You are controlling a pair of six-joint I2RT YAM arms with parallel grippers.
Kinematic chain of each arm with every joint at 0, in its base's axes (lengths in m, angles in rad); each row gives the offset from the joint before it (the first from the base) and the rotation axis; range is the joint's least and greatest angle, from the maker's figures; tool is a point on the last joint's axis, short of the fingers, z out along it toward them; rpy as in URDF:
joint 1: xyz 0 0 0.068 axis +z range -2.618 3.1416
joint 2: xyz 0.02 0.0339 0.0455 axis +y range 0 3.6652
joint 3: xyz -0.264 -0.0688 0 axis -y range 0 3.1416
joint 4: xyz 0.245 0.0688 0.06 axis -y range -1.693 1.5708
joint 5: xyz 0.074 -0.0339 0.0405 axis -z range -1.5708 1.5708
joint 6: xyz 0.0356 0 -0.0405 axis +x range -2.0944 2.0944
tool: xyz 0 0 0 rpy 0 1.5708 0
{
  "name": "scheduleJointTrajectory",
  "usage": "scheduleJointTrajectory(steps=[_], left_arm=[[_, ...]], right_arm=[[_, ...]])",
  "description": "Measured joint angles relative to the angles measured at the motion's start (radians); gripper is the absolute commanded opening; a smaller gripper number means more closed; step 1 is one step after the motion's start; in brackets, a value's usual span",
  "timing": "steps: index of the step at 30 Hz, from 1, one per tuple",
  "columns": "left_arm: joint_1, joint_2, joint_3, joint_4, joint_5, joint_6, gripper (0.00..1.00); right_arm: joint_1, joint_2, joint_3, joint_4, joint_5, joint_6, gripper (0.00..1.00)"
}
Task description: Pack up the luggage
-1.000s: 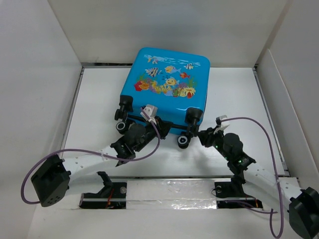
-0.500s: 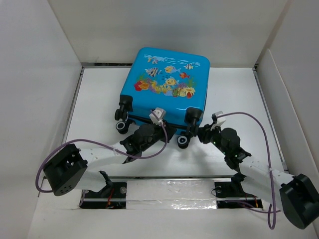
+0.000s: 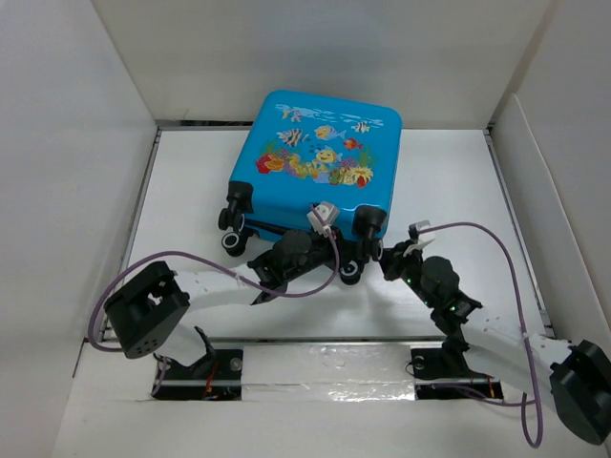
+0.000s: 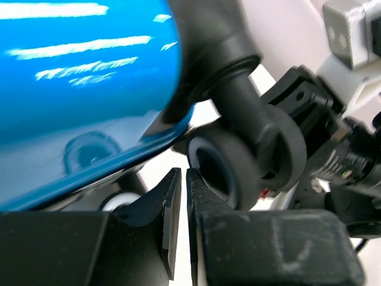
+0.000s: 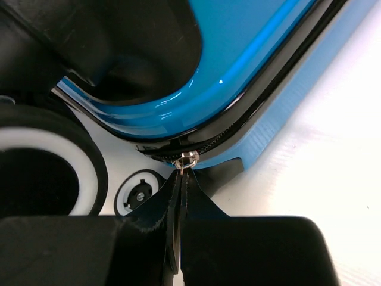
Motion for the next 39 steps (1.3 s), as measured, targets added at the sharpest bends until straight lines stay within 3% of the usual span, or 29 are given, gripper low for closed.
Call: scheduleJointTrajectory(steps=[10, 17, 25, 28, 31, 34, 35, 38, 39], left_arm=[[-0.001, 0.073, 0.111, -0.057, 0.08, -0.007, 0.08], [0.002, 0.105, 0.208, -0.181, 0.069, 0.014, 0.08], [-0.013, 0.217, 0.362, -0.23, 0.156, -0.011, 0.08], [0.003, 0.221, 0.393, -0.274, 0.222, -0.019, 0.14], [0.013, 0.222, 0.425, -0.314, 0.293, -0.028, 0.26], [0.014, 0.226, 0.454, -0.343, 0.385, -0.038, 0.46], [0.015, 0.235, 0.474, -0.356, 0.408, -0.04, 0.54], [0.037, 0.291, 0.606, -0.444, 0.472, -0.024, 0.6], [0.044, 0.318, 0.663, -0.487, 0.485, -0.018, 0.67]], right_arm=[[0.257, -0.081, -0.018, -0.079, 0.337, 0.114, 0.0], [0.48, 0.051, -0.008, -0.01, 0.721, 0.2, 0.0], [0.665, 0.305, 0.113, 0.064, 1.014, 0.178, 0.0], [0.68, 0.373, 0.154, 0.066, 1.067, 0.155, 0.0], [0.686, 0.422, 0.18, 0.09, 1.083, 0.119, 0.0], [0.687, 0.478, 0.197, 0.159, 1.095, 0.072, 0.0], [0.687, 0.507, 0.199, 0.259, 1.106, 0.064, 0.0], [0.685, 0.596, 0.233, 0.433, 1.119, -0.003, 0.0], [0.676, 0.635, 0.256, 0.489, 1.122, -0.033, 0.0]])
